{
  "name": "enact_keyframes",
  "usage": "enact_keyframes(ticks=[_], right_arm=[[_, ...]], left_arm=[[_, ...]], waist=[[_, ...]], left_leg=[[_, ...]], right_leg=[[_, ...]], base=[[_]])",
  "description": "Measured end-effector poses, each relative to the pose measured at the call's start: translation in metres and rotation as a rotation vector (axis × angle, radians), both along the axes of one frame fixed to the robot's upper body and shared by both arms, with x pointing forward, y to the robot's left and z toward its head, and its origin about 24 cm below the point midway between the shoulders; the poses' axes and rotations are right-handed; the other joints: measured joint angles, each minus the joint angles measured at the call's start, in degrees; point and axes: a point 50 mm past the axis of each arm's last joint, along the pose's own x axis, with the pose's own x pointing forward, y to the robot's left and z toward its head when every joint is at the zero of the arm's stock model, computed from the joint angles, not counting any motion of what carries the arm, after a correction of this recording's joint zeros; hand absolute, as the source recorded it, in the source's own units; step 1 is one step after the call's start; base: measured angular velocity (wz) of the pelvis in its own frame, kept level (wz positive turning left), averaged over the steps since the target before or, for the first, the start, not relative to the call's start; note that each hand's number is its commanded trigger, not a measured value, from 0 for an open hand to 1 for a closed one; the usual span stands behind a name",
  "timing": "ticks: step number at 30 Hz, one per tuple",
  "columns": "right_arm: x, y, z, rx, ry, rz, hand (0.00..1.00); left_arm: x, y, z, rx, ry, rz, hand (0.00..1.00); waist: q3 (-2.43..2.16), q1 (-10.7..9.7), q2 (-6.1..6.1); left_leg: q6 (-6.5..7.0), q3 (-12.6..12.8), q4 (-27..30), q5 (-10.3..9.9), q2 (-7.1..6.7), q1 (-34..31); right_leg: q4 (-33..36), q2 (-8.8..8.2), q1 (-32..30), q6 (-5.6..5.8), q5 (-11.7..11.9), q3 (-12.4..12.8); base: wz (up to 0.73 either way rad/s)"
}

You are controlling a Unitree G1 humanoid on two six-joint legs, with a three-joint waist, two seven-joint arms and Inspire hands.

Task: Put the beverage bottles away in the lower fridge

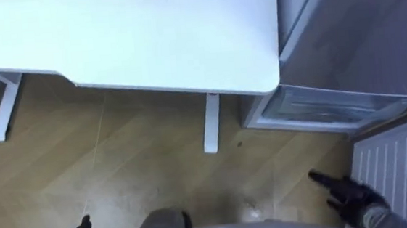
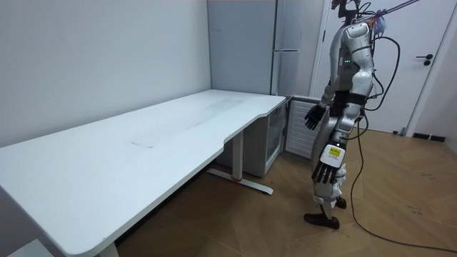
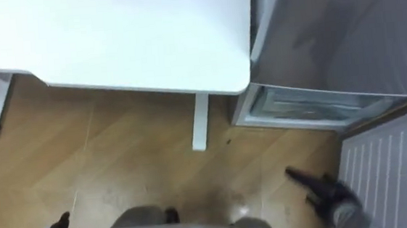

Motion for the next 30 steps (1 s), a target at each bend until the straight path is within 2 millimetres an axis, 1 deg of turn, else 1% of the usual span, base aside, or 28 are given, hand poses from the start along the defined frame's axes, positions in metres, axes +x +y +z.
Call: enact_keyframes(ticks=[2,3,4,5,6,7,9,10,13,15,19,23,26,28,30], right_arm=[[-0.008,0.008,-0.004,-0.015,0.062,0.104,0.0],[-0.008,0.009,-0.004,-0.022,0.071,0.128,0.0],[-0.008,0.01,-0.005,-0.038,0.089,0.178,0.0],[-0.009,0.013,-0.005,-0.054,0.107,0.226,0.0],[-0.009,0.014,-0.006,-0.061,0.114,0.245,0.0],[-0.01,0.015,-0.006,-0.074,0.128,0.277,0.0],[-0.01,0.016,-0.007,-0.093,0.142,0.312,0.0],[-0.01,0.017,-0.007,-0.105,0.15,0.327,0.0],[-0.01,0.018,-0.008,-0.12,0.159,0.332,0.0],[-0.011,0.018,-0.008,-0.126,0.164,0.33,0.0],[-0.017,0.016,-0.008,-0.138,0.189,0.314,0.0],[-0.021,0.015,-0.008,-0.139,0.199,0.295,0.0],[-0.024,0.015,-0.008,-0.147,0.21,0.282,0.0],[-0.024,0.013,-0.008,-0.16,0.215,0.279,0.0],[-0.022,0.011,-0.007,-0.179,0.212,0.274,0.0]], left_arm=[[0.0,-0.007,-0.002,-0.005,0.0,-0.006,0.0],[0.001,-0.008,-0.002,-0.009,-0.003,-0.001,0.0],[0.0,-0.009,-0.003,-0.012,-0.004,0.012,0.0],[-0.001,-0.009,-0.003,-0.011,-0.004,0.029,0.0],[-0.001,-0.008,-0.003,-0.01,-0.005,0.035,0.0],[-0.001,-0.007,-0.002,-0.008,-0.01,0.05,0.0],[-0.001,-0.008,-0.003,-0.008,-0.017,0.076,0.0],[-0.001,-0.008,-0.003,-0.012,-0.021,0.095,0.0],[-0.001,-0.011,-0.004,-0.021,-0.028,0.117,0.0],[-0.002,-0.011,-0.004,-0.023,-0.027,0.128,0.0],[-0.009,-0.009,-0.005,-0.005,0.011,0.104,0.0],[-0.01,-0.014,-0.007,-0.019,0.047,0.074,0.0],[-0.01,-0.016,-0.008,-0.024,0.056,0.064,0.0],[-0.009,-0.016,-0.008,-0.024,0.054,0.065,0.0],[-0.008,-0.016,-0.007,-0.027,0.051,0.062,0.0]], waist=[[0.01,-0.3,0.33],[0.05,-0.5,0.45],[0.12,-1.2,0.53],[0.16,-1.2,0.6],[0.29,-1.3,0.81],[0.32,-1.3,0.73],[0.35,-1.3,0.81],[0.29,-1.4,0.88],[0.25,-1.4,1.07],[0.3,-1.4,1.18],[0.29,-1.5,1.24],[0.29,-1.6,1.62],[0.18,-1.6,1.94],[0.18,-1.5,1.87],[0.04,-1.6,1.85]], left_leg=[[0.0,0.0,-0.5,0.0,0.01,1.5],[0.0,0.0,-0.6,0.0,-0.03,1.8],[0.0,0.0,-1.3,0.0,-0.11,2.5],[-0.03,0.0,-2.1,0.1,-0.15,3.3],[-0.04,-0.1,-2.3,0.1,-0.14,3.6],[-0.07,0.0,-2.7,0.3,-0.16,4.1],[-0.1,0.1,-3.0,0.5,-0.18,4.7],[-0.15,0.1,-3.4,0.7,-0.21,5.2],[-0.19,0.1,-3.6,1.1,-0.2,5.3],[-0.24,0.1,-3.8,1.2,-0.2,5.8],[-0.39,0.2,-4.6,1.4,-0.18,7.1],[-0.43,0.1,-4.8,1.4,-0.28,7.9],[-0.43,0.1,-5.0,1.4,-0.27,8.4],[-0.51,0.7,-5.5,1.5,-0.23,9.0],[-0.51,1.3,-5.7,1.6,-0.16,9.2]], right_leg=[[-1.2,0.21,1.8,0.04,0.5,0.0],[-1.3,0.21,2.0,0.06,0.6,0.0],[-1.5,0.19,2.7,0.13,0.6,0.0],[-1.9,0.24,3.4,0.09,0.8,0.0],[-2.0,0.31,3.7,0.12,0.9,0.0],[-2.0,0.29,4.1,0.12,1.0,0.0],[-2.0,0.3,4.6,0.1,1.0,0.2],[-2.0,0.3,4.8,0.09,1.1,0.3],[-2.1,0.35,4.9,-0.05,1.3,0.3],[-2.1,0.37,5.4,-0.05,1.3,0.4],[-2.1,0.42,6.1,-0.05,1.3,0.5],[-3.0,0.54,7.1,-0.16,1.3,0.4],[-3.1,0.55,7.6,-0.16,1.3,0.5],[-3.0,0.55,7.6,-0.16,1.3,1.1],[-3.0,0.56,7.5,-0.16,1.3,1.7]], base=[[0.0],[0.0],[0.0],[0.0],[-0.04],[0.0],[0.0],[0.0],[0.0],[0.0],[0.0],[0.0],[-0.02],[-0.14],[-0.14]])
